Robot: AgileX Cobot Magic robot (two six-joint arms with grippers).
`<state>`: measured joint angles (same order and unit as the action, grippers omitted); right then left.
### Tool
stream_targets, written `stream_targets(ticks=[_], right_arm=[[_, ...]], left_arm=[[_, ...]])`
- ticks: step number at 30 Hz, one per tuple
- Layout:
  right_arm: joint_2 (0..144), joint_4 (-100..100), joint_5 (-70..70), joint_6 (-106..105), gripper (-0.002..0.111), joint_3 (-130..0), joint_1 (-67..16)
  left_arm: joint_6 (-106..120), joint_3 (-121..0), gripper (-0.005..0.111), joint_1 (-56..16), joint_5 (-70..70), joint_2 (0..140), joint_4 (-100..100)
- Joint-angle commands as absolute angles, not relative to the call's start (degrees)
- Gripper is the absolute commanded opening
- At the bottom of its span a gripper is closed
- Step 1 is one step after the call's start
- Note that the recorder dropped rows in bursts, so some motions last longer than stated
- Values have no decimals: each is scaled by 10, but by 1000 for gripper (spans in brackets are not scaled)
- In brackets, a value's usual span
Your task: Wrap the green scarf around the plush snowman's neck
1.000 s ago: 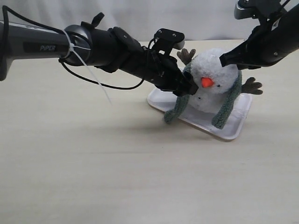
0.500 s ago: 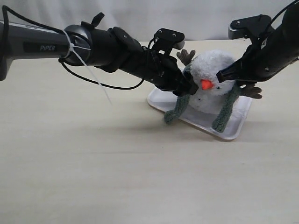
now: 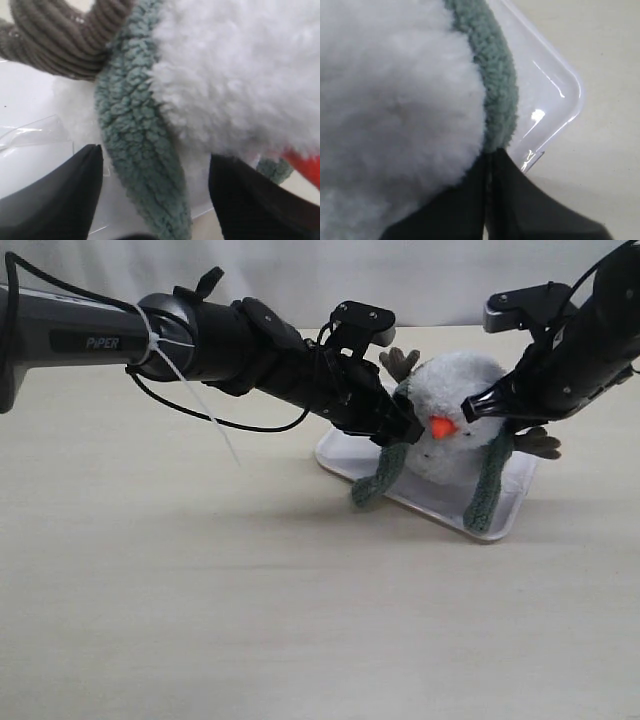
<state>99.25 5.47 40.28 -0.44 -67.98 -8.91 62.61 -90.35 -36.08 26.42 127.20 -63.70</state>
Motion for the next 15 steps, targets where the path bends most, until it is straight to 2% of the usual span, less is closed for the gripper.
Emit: stream_targets(ticks=[1, 5, 8, 11, 15], right_arm=[[947, 54, 424, -7, 4, -710, -87], [905, 40, 423, -24, 4, -724, -88], [884, -78, 408, -122, 4, -724, -88], [886, -194, 408, -235, 4, -724, -88], [916, -216, 419, -247, 4, -724, -88]], left_arm=[[627, -908, 58, -363, 261, 1271, -641], [627, -908, 58, -363, 261, 1271, -641], [627, -908, 58, -363, 261, 1271, -641], [629, -908, 58, -363, 268, 1271, -637], [635, -908, 58, -363, 275, 1271, -619]])
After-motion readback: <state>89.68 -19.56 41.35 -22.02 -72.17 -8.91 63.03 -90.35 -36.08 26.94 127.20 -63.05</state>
